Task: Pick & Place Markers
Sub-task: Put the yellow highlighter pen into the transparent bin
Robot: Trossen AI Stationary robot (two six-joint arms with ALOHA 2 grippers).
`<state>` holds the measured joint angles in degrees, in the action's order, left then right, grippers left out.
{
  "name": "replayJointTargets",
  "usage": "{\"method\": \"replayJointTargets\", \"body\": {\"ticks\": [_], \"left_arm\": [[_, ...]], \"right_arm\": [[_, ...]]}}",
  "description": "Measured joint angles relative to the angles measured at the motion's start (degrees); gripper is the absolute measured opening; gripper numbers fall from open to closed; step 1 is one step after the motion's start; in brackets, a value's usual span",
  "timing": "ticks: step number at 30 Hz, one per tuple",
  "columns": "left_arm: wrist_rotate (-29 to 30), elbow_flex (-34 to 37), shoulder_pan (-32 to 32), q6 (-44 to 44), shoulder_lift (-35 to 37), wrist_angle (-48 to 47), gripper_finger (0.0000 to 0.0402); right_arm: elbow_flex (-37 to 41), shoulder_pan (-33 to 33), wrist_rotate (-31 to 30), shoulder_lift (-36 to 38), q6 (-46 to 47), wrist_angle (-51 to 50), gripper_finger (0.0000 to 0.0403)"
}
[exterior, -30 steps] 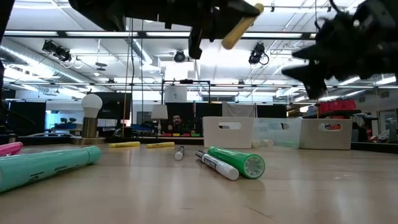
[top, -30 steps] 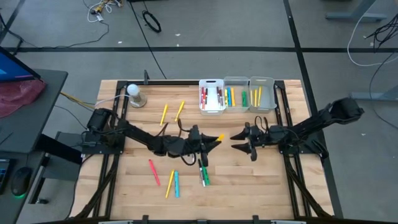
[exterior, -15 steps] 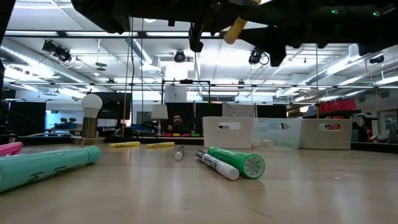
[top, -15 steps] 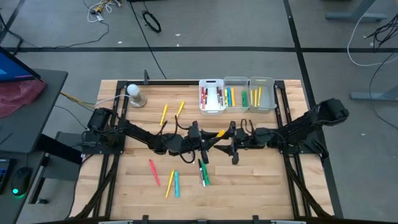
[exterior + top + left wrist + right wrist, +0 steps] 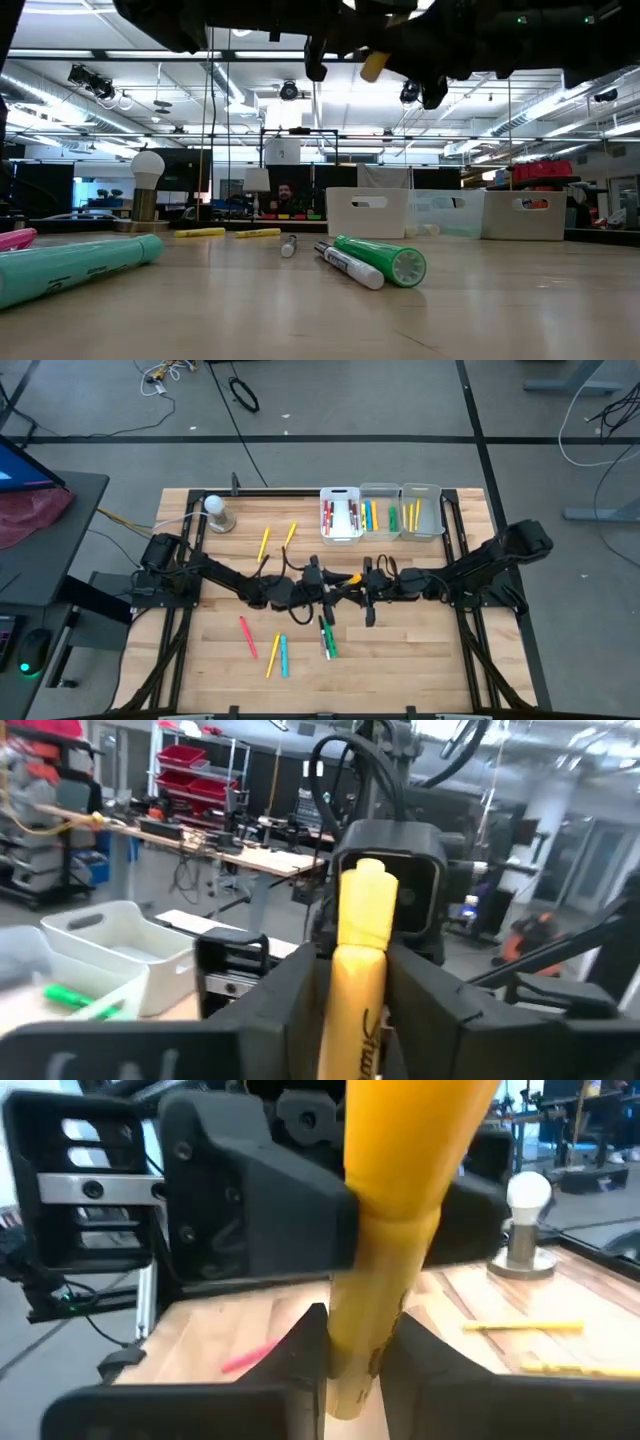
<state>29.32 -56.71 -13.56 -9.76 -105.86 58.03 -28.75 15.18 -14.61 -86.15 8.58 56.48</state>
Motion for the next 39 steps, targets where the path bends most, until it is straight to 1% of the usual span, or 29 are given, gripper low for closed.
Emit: {"method": "replayJointTargets", "body": {"ticks": [2, 4, 7, 9, 11, 13, 15, 16, 18, 21, 23, 25, 29, 32, 35, 39], "left_arm": [[0.44, 0.0, 0.09, 2.02, 0.24, -0.39, 0.0145], [1.37, -0.02, 0.12, 3.8, 0.69, -0.55, 0.0168], [5.16, -0.04, -0.23, 6.03, 1.94, -4.19, 0.0198], [8.43, -0.04, -0.51, 6.12, 2.75, -8.57, 0.0212], [11.51, -0.03, -0.8, 5.46, 3.17, -11.57, 0.0221], [13.37, -0.04, -0.89, 4.34, 3.27, -12.98, 0.0225], [13.76, -0.04, -0.81, 3.12, 3.27, -14.44, 0.0225], [13.78, -0.04, -0.71, 2.57, 3.23, -14.88, 0.0225], [13.79, -0.04, -0.56, 1.42, 3.23, -15.54, 0.0221], [13.77, -0.04, -0.42, 1.35, 3.19, -16.21, 0.0215], [13.77, -0.04, -0.31, 1.37, 3.19, -16.08, 0.0211], [13.76, -0.04, -0.27, 1.37, 3.17, -16.1, 0.0208], [13.75, -0.04, -0.16, 1.37, 3.17, -16.26, 0.0205], [13.75, -0.04, -0.12, 1.37, 3.17, -16.34, 0.0204], [13.75, -0.04, -0.12, 1.35, 3.17, -16.34, 0.0204], [13.75, -0.04, -0.16, 1.34, 3.15, -16.36, 0.0204]], "right_arm": [[0.0, 0.03, -2.16, 1.84, 1.32, -5.08, 0.0052], [0.0, 0.09, -5.85, 5.3, 3.24, -13.04, 0.0052], [0.0, -0.99, -12.13, 13.39, 6.26, -27.61, 0.0052], [-0.01, -3.12, -14.44, 19.43, 8.55, -37.35, 0.0052], [-0.74, -7.32, -14.33, 24.81, 10.68, -46.9, 0.0052], [-2.57, -13.66, -13.51, 28.67, 11.11, -55.74, 0.0052], [-4.78, -21.29, -10.56, 30.12, 10.38, -61.75, 0.0052], [-5.91, -25.51, -8.08, 30.07, 9.49, -64.35, 0.0052], [-8.08, -34.22, -1.89, 28.33, 8.27, -67.73, 0.0052], [-10.87, -45.3, 8.92, 22.38, 6.72, -69.85, 0.0052], [-12.96, -50.68, 13.97, 16.99, 5.56, -70.82, 0.0052], [-15.63, -54.55, 16.95, 11.47, 4.85, -72.28, 0.0052], [-21.87, -58.27, 19.46, 1.13, 4.03, -78.68, 0.0052], [-25.46, -59.46, 19.77, -4.36, 4.38, -82.11, 0.0056], [-26.92, -60.17, 19.68, -7.84, 5.85, -83.63, 0.0067], [-26.95, -61.13, 19.71, -10.25, 7.75, -84.97, 0.0071]]}}
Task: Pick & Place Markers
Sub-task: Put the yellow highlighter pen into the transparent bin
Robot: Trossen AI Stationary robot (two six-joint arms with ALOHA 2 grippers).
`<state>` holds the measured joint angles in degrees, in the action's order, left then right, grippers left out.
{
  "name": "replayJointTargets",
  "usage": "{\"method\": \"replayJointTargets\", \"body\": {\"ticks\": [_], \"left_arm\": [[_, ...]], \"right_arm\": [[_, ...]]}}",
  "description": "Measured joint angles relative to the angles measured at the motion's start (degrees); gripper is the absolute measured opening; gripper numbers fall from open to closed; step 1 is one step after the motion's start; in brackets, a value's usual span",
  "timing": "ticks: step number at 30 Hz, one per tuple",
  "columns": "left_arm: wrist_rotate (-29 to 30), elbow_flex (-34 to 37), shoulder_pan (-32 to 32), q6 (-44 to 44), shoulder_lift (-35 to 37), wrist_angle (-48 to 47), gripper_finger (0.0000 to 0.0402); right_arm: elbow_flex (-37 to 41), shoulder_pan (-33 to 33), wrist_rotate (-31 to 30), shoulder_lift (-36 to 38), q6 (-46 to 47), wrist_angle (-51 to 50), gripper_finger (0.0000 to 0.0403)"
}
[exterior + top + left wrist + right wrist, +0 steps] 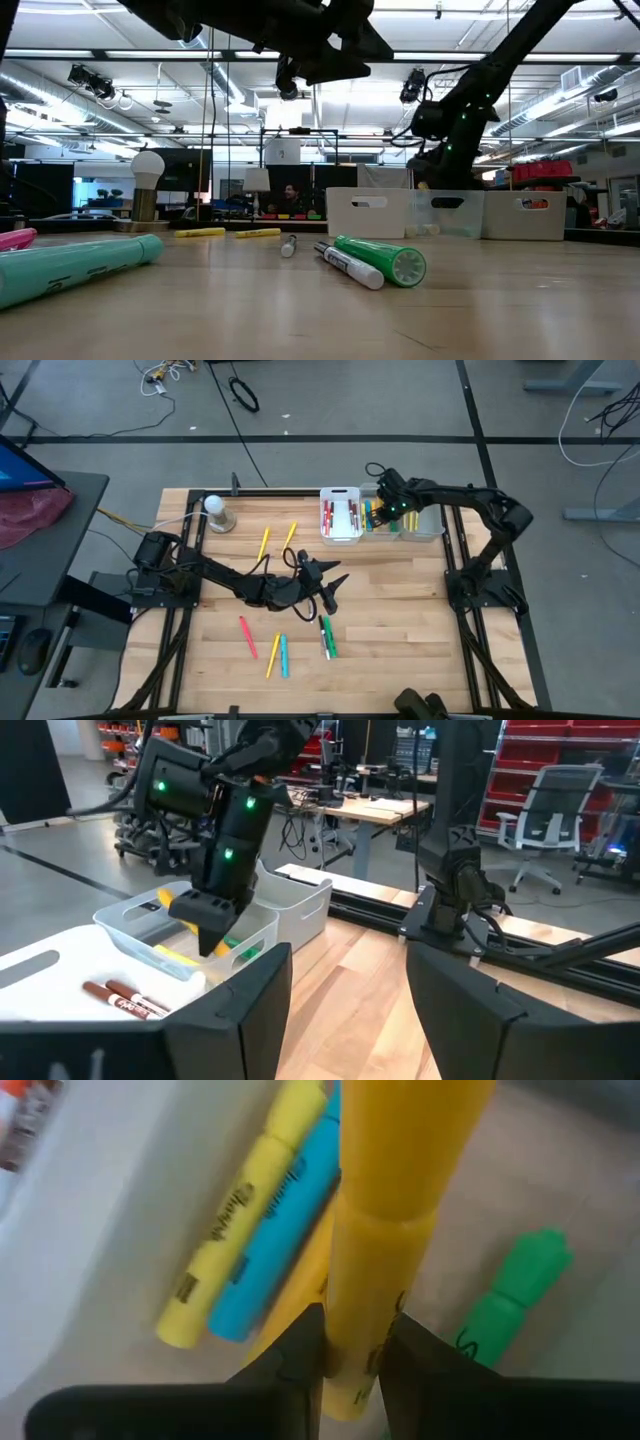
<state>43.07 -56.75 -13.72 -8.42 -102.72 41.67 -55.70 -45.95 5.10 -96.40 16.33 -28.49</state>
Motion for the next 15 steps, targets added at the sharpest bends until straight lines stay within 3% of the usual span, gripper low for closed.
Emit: {"method": "replayJointTargets", "body": {"ticks": [9, 15], "left_arm": [[-0.02, 0.0, 0.0, -1.43, -0.02, 0.0, 0.0204], [-0.06, 0.0, 0.0, -1.5, -0.02, 0.0, 0.0204]], "right_arm": [[-0.02, -0.22, 0.51, -0.81, 0.6, -0.36, 0.0079], [-0.02, -0.2, 0.43, -0.81, 0.58, -0.35, 0.0121]]}}
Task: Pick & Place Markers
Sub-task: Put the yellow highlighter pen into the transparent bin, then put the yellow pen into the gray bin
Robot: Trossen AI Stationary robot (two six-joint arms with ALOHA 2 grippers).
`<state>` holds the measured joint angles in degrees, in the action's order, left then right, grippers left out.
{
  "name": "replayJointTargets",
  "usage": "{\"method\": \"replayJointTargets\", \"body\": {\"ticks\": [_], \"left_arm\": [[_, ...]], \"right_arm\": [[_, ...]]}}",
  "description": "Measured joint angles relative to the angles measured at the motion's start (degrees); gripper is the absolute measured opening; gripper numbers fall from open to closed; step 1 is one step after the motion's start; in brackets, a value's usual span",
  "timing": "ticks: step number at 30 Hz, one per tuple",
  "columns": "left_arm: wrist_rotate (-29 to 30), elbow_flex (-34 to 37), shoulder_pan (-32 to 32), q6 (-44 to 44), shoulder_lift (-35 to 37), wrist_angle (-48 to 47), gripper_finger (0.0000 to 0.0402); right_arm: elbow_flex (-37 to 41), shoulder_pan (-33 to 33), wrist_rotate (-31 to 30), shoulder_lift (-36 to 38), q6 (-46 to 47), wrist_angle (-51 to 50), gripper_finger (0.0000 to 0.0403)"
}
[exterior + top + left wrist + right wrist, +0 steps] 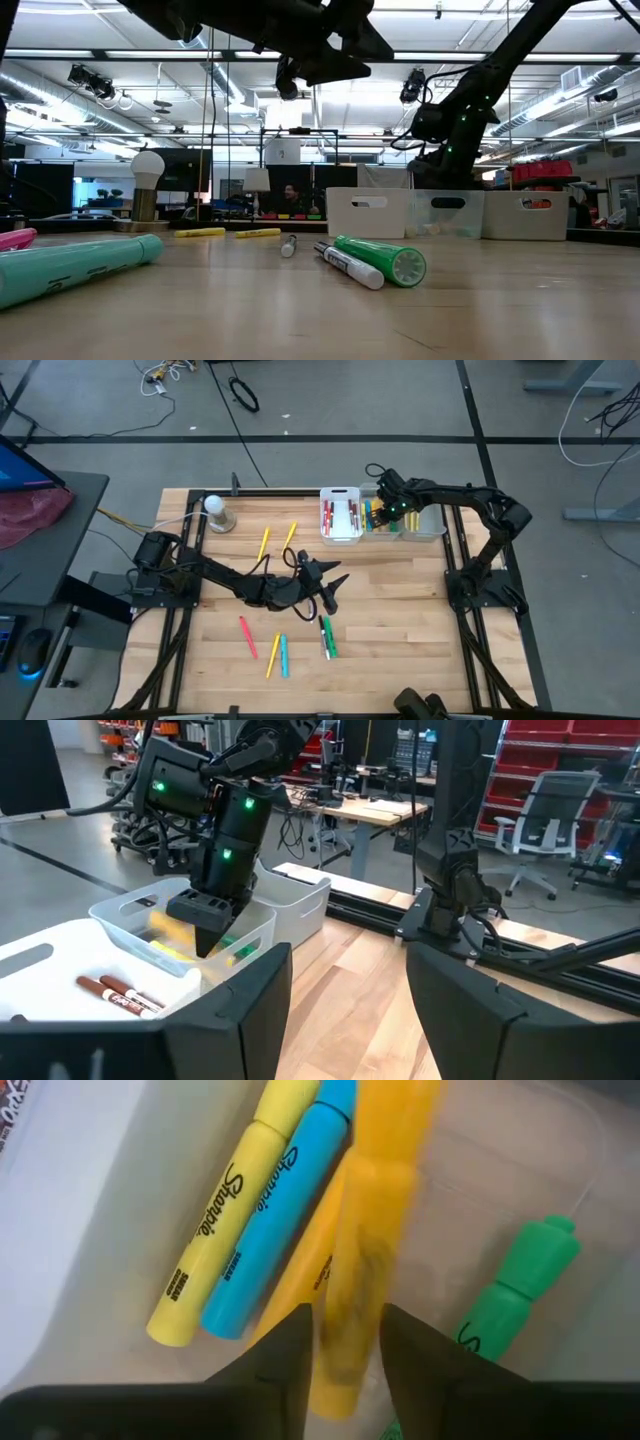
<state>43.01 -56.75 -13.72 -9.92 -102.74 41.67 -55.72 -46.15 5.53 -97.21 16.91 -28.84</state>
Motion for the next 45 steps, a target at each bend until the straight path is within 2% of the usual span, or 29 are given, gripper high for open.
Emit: {"method": "replayJointTargets", "body": {"ticks": [5, 10, 13, 17, 21, 24, 30, 33, 35, 38, 41, 45], "left_arm": [[-0.9, 0.0, -0.04, -1.51, 0.0, 0.02, 0.0204], [-0.79, 0.02, -0.78, -1.44, 0.83, -0.1, 0.0204], [0.03, -0.02, -1.07, -2.09, 3.2, -3.8, 0.0204], [3.97, 0.0, -1.07, -6.96, 7.97, -17.27, 0.0204], [8.89, -0.02, -0.92, -18.03, 12.6, -35.85, 0.0204], [9.64, -0.02, -0.26, -29.11, 14.19, -51.07, 0.0204], [9.48, 0.0, 1.69, -52.78, 13.73, -77.68, 0.0203], [8.65, 0.07, 3.11, -61.4, 12.8, -86.78, 0.0203], [7.29, 0.36, 4.64, -63.52, 12.23, -89.03, 0.0204], [6.48, 2.77, 6.87, -63.79, 12.01, -87.5, 0.021], [2.45, 5.63, 9.82, -61.65, 12.04, -82.96, 0.0224], [-2.57, 10.49, 14.37, -56.0, 12.03, -71.44, 0.0242]], "right_arm": [[0.0, 0.0, -0.15, 0.09, -0.74, 0.01, 0.0151], [0.0, 0.0, -0.36, 3.93, -4.19, 0.02, 0.0159], [0.0, 0.73, -0.44, 9.1, -5.56, 0.0, 0.016], [0.0, 4.73, -0.36, 18.21, -8.03, 0.13, 0.016], [0.44, 13.21, -1.08, 26.8, -9.92, 0.65, 0.016], [3.8, 23.27, -3.51, 33.16, -11.32, 3.72, 0.016], [17.36, 44.62, -7.63, 42.99, -15.72, 13.7, 0.016], [24.18, 53.1, -11.6, 44.58, -11.61, 19.88, 0.016], [28.31, 57.58, -15.16, 44.51, -7.4, 23.21, 0.016], [33.69, 62.45, -20.11, 43.42, -0.77, 28.73, 0.016], [37.52, 65.21, -22.56, 42.24, 4.54, 33.36, 0.016], [39.9, 66.4, -22.66, 41.35, 7.3, 38.23, 0.016]]}}
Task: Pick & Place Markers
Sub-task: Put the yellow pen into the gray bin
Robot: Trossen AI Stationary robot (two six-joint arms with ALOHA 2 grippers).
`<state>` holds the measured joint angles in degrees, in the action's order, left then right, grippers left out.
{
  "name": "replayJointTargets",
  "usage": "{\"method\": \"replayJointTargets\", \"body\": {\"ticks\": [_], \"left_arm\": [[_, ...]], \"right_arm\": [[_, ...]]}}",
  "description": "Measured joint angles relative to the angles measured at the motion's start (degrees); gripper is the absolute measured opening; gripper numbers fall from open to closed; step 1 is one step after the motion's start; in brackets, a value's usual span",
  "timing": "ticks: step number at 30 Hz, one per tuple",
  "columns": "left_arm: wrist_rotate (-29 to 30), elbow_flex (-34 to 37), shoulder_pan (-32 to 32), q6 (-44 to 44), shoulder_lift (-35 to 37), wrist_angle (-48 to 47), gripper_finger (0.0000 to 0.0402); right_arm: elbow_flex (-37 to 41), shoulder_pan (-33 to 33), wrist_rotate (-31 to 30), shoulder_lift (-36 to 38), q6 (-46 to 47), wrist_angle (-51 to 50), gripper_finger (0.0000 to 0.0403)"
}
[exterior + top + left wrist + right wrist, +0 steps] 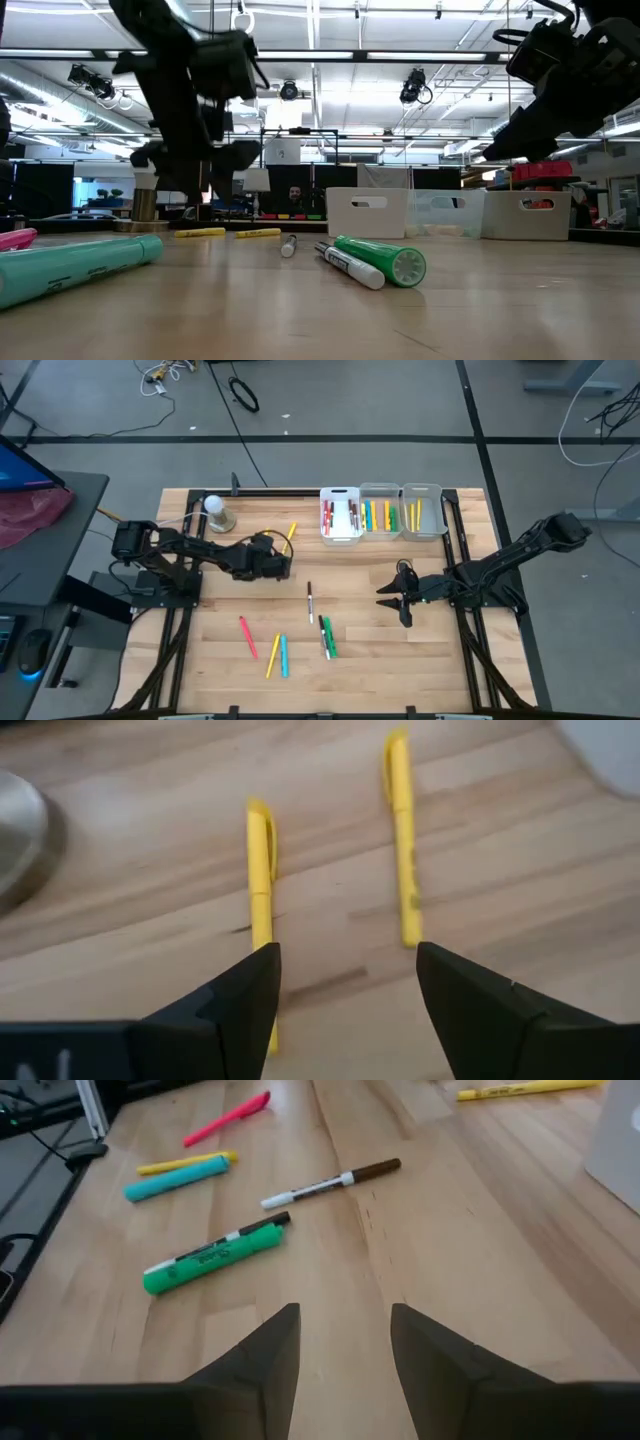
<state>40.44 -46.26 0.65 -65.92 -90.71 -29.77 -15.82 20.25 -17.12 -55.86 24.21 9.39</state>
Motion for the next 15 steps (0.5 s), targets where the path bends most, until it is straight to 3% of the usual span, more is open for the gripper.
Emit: {"method": "replayJointTargets", "body": {"ticks": [7, 15], "left_arm": [[-0.63, 6.33, 6.73, -0.89, 0.01, 4.49, 0.0233], [-0.51, 15.26, 8.91, 1.09, 0.01, 20.88, 0.0202]], "right_arm": [[0.27, -0.04, -2.04, 0.0, -2.74, 5.96, 0.016], [0.27, -0.07, -3.04, 0.0, -5.18, 8.37, 0.016]]}}
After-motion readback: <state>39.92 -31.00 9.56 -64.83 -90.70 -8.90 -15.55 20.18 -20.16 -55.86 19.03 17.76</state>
